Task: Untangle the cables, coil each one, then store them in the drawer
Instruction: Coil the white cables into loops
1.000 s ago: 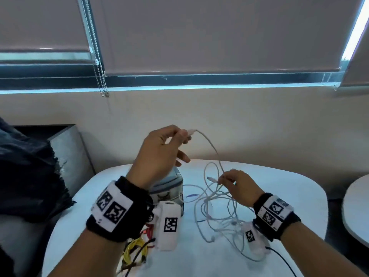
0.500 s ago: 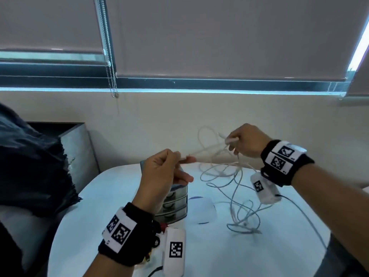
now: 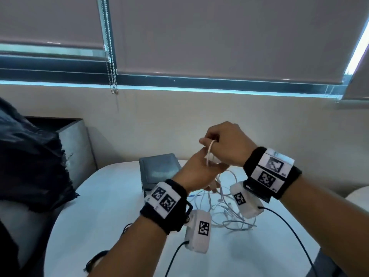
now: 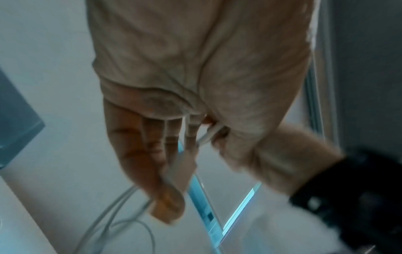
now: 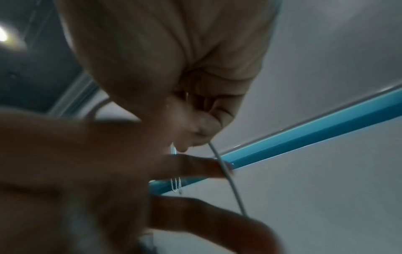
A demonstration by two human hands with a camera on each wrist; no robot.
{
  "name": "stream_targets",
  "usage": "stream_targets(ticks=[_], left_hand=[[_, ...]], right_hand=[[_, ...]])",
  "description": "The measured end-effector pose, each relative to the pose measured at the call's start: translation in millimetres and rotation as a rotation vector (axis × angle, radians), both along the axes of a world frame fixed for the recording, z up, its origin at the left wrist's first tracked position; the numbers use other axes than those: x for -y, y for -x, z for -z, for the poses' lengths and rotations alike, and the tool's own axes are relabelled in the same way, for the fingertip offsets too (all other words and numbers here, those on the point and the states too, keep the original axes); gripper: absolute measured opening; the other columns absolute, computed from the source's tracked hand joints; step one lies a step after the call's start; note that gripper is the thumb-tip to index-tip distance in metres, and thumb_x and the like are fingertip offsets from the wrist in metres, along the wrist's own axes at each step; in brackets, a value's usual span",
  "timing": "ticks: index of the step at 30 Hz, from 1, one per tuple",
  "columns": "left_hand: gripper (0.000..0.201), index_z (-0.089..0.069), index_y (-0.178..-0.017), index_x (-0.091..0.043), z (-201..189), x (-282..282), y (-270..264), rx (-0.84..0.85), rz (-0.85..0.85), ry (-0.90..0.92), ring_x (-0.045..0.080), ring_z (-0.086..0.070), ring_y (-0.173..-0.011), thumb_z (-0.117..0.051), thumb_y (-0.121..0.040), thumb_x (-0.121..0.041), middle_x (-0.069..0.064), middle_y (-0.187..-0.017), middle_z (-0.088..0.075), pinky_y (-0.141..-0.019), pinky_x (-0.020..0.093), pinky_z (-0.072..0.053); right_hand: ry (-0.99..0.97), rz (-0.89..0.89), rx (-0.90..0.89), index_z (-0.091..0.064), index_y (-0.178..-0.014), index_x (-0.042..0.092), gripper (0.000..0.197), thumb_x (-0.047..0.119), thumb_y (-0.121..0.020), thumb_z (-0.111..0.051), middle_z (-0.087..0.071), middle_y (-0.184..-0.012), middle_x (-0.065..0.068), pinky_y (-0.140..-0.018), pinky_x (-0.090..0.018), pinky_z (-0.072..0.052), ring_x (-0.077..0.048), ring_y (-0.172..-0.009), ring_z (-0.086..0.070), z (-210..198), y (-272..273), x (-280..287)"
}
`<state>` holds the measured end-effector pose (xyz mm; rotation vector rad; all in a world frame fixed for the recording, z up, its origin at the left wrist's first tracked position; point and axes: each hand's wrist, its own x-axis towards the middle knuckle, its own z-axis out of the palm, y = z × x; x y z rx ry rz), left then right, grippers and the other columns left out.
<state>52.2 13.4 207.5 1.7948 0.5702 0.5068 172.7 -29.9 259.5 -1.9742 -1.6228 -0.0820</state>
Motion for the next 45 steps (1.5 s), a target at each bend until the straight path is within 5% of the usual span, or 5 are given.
stream_targets(ticks=[6, 21, 25, 32, 45], left_hand=[[0.022, -0.061, -0.1, -0.004, -1.4, -17.0, -11.0, 0.247, -0.12, 0.262, 0.02, -0.061, -0.05, -0.046, -0.106, -0.02, 0.007, -0.057, -0.058, -0.059, 0.033, -0.057], [0.019, -0.065, -0.095, -0.022, -149.7, -63.7, 29.0, 0.747, -0.286, 0.034, 0.007, -0.031, -0.041, -0.05, -0.104, -0.028, -0.007, -0.072, -0.066, -0.042, 0.018, -0.026], [0.02, -0.067, -0.094, -0.022, -153.2, -66.0, 32.7, 0.688, -0.312, -0.074, 0.008, -0.032, -0.042, -0.051, -0.103, -0.031, -0.004, -0.08, -0.07, -0.043, 0.02, -0.027], [0.018, -0.068, -0.099, -0.023, -137.9, -46.2, 12.2, 0.565, -0.161, -0.01, 0.009, -0.028, -0.045, -0.053, -0.102, -0.032, -0.006, -0.083, -0.071, -0.042, 0.019, -0.024], [0.028, -0.061, -0.077, -0.019, -92.7, -17.3, 31.4, 0.05, -0.14, -0.174, 0.01, -0.025, -0.045, -0.069, -0.09, -0.042, -0.007, -0.053, -0.035, -0.042, 0.023, -0.022]], right_hand=[[-0.122, 0.035, -0.253, -0.05, -0.129, 0.037, 0.054, 0.036, -0.081, -0.075, -0.061, -0.117, 0.014, -0.085, -0.03, -0.048, -0.005, -0.089, -0.059, 16.3, -20.5, 9.8], [0.304, 0.314, -0.757, -0.068, -0.084, 0.004, 0.024, 0.012, -0.097, -0.05, -0.07, -0.074, -0.014, -0.044, -0.026, -0.045, -0.019, -0.045, -0.061, 199.4, -48.0, 9.5], [0.182, 0.421, -1.068, -0.062, -0.115, -0.001, 0.022, 0.009, -0.095, -0.058, -0.066, -0.09, -0.017, -0.049, -0.026, -0.049, -0.026, -0.063, -0.066, 187.1, -84.1, 11.9], [-0.166, 0.141, -0.582, -0.033, -0.146, 0.027, 0.08, 0.018, -0.08, -0.079, -0.042, -0.145, 0.001, -0.105, -0.036, -0.037, -0.017, -0.132, -0.041, 88.3, -64.3, 12.4], [-0.277, -0.265, -1.115, -0.053, -0.123, 0.013, 0.045, 0.003, -0.084, -0.072, -0.069, -0.081, -0.007, -0.075, -0.037, -0.053, -0.024, -0.069, -0.067, 32.7, 11.6, 13.1]])
